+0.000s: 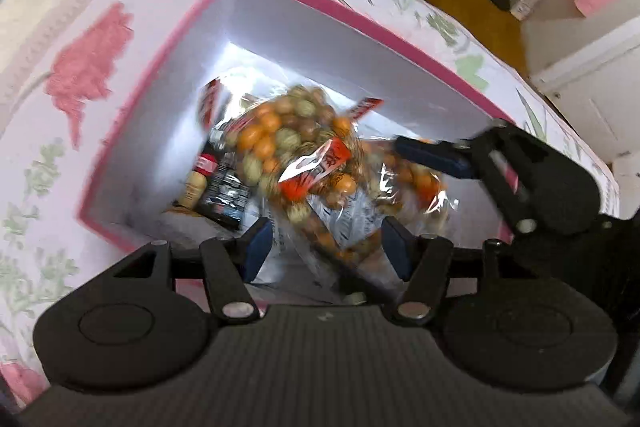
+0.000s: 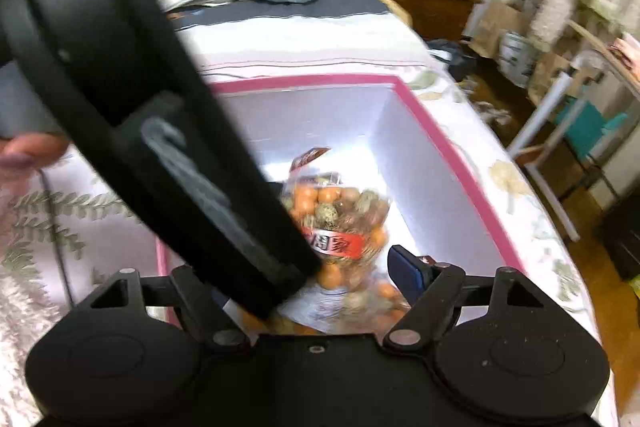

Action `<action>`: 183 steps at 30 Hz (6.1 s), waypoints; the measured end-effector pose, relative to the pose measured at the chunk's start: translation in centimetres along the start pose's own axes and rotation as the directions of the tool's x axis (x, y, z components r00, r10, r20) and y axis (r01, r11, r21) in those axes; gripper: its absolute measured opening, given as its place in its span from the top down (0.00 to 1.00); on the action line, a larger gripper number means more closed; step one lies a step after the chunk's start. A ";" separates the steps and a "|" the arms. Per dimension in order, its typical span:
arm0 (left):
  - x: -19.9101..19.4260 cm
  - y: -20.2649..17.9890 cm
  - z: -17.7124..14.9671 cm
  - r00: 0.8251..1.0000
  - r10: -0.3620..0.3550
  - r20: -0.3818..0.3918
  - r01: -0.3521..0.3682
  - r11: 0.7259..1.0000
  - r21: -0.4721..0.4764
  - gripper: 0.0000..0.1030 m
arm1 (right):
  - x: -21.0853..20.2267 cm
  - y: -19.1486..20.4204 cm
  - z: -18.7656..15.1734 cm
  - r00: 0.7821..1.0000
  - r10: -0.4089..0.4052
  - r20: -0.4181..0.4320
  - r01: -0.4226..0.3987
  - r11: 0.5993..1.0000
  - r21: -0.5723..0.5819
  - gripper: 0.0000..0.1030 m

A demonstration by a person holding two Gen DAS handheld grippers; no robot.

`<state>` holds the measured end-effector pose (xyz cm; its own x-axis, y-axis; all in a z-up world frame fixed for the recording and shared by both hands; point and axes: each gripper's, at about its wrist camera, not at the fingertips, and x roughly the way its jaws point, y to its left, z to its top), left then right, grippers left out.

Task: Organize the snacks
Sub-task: 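Carry the peanut bag into the pink box and open the left gripper, then move both tools back toward the noodle packet, then grasp the beige noodle packet with the left gripper, then carry the noodle packet over the pink box and open the left gripper, then move both tools back toward the black packet and white bar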

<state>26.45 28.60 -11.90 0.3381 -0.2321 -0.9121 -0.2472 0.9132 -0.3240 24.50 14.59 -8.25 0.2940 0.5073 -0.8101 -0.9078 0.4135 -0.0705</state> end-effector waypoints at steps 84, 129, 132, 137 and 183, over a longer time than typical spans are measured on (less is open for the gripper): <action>20.2 -33.5 -11.8 0.875 -0.480 -0.062 0.482 0.854 0.196 0.42 | -12.4 -18.3 -35.7 0.925 -0.352 -0.143 0.358 0.682 0.637 0.00; 3.9 -28.2 -21.1 0.944 -0.313 -0.105 0.329 0.871 0.364 0.40 | -20.0 -0.4 -26.7 0.946 -0.296 -0.134 0.321 0.791 0.521 0.06; 1.6 -27.3 -21.4 0.945 -0.317 -0.083 0.324 0.869 0.374 0.40 | -21.2 0.7 -24.9 0.944 -0.310 -0.116 0.324 0.796 0.511 0.06; -2.6 -25.5 -20.8 0.955 -0.294 -0.035 0.284 0.874 0.393 0.40 | -22.2 2.1 -21.2 0.947 -0.313 -0.070 0.307 0.822 0.480 0.08; -1.5 -7.1 -6.7 0.981 -0.100 0.168 0.099 0.995 0.013 0.35 | -8.1 -3.4 -7.3 0.990 -0.110 0.084 0.094 0.980 0.174 0.08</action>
<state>21.65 20.25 -9.88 0.5090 -0.2625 -0.8198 -0.2003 0.8901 -0.4093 23.05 3.54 -5.72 0.4158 0.5204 -0.7458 -0.8102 0.5846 -0.0438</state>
